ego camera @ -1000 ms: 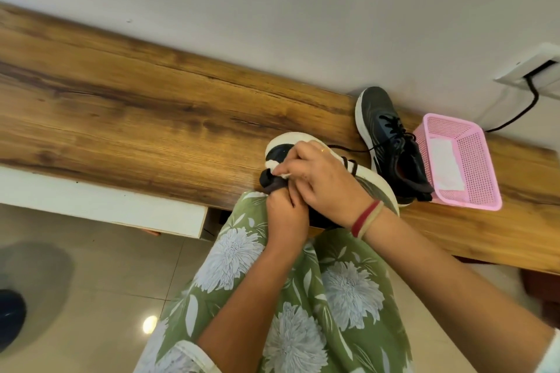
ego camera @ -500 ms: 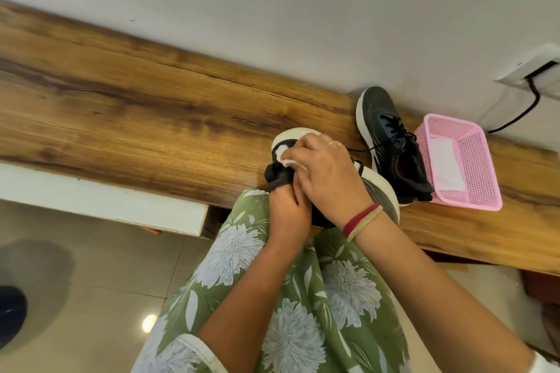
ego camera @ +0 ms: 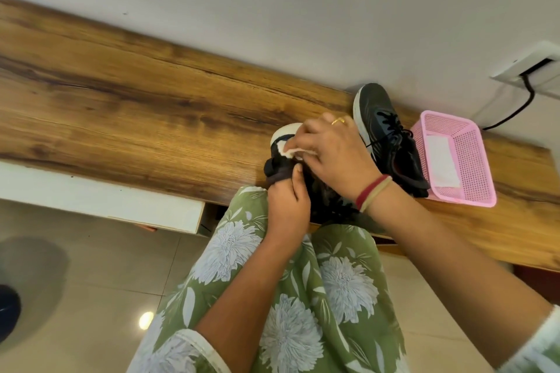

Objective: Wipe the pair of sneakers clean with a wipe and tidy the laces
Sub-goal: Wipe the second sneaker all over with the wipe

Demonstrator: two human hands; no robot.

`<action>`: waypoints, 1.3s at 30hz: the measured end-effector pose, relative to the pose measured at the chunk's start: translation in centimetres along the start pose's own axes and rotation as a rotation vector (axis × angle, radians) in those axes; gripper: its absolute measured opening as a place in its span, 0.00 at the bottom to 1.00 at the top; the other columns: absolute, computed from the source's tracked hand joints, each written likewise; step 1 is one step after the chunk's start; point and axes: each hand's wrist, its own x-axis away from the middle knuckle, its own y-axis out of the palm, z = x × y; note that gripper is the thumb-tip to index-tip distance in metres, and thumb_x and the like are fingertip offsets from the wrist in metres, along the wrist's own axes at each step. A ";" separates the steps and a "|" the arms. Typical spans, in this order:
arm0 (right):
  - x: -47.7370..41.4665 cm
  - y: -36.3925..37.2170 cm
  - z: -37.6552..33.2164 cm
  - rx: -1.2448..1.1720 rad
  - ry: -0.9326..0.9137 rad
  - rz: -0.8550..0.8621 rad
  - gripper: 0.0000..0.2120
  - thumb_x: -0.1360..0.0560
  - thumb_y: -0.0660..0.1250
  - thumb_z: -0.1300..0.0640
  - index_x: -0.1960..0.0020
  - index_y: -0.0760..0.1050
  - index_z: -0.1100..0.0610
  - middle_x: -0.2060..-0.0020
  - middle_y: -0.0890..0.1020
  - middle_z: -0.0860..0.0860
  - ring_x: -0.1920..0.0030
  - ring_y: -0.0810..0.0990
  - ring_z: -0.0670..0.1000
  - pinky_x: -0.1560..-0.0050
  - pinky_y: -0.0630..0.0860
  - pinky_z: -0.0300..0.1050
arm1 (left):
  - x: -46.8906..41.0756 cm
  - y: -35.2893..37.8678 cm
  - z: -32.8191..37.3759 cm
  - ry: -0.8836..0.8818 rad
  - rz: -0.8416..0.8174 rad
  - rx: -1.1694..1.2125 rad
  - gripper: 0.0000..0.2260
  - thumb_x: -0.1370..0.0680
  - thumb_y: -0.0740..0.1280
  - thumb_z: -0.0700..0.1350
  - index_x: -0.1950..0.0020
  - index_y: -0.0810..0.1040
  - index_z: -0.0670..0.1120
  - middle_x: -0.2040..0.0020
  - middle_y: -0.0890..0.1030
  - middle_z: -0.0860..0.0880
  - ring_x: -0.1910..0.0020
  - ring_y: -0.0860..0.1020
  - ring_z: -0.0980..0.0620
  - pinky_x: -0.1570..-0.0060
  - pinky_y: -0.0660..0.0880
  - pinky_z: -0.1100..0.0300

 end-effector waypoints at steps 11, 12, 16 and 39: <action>0.8 0.3 -0.5 0.017 -0.149 0.020 0.13 0.27 0.58 0.54 0.55 0.82 0.46 0.60 0.80 0.45 0.58 0.75 0.53 0.57 0.61 0.48 | -0.3 -0.2 -0.1 -0.040 -0.010 -0.014 0.15 0.19 0.56 0.37 0.67 0.70 0.41 0.75 0.69 0.52 0.77 0.67 0.57 0.75 0.62 0.61; 0.6 0.1 -0.2 0.036 -0.132 0.025 0.12 0.27 0.59 0.55 0.55 0.82 0.46 0.60 0.80 0.45 0.58 0.75 0.53 0.57 0.62 0.49 | -0.3 -0.2 0.0 -0.037 -0.014 -0.027 0.16 0.19 0.56 0.38 0.67 0.70 0.41 0.75 0.68 0.52 0.77 0.67 0.57 0.75 0.62 0.63; 0.8 0.6 0.3 0.048 -0.093 0.060 0.13 0.29 0.59 0.55 0.55 0.82 0.47 0.59 0.80 0.46 0.58 0.75 0.54 0.57 0.64 0.50 | -0.4 -0.1 -0.1 -0.049 -0.009 -0.038 0.20 0.18 0.55 0.41 0.71 0.66 0.46 0.76 0.67 0.53 0.78 0.65 0.57 0.76 0.60 0.66; 0.5 2.0 0.0 -0.053 -0.052 0.044 0.12 0.28 0.60 0.55 0.53 0.82 0.46 0.59 0.79 0.46 0.56 0.73 0.53 0.57 0.60 0.48 | -0.4 -0.2 -0.2 -0.041 0.006 -0.015 0.15 0.18 0.55 0.39 0.65 0.69 0.43 0.73 0.69 0.53 0.75 0.68 0.56 0.72 0.63 0.61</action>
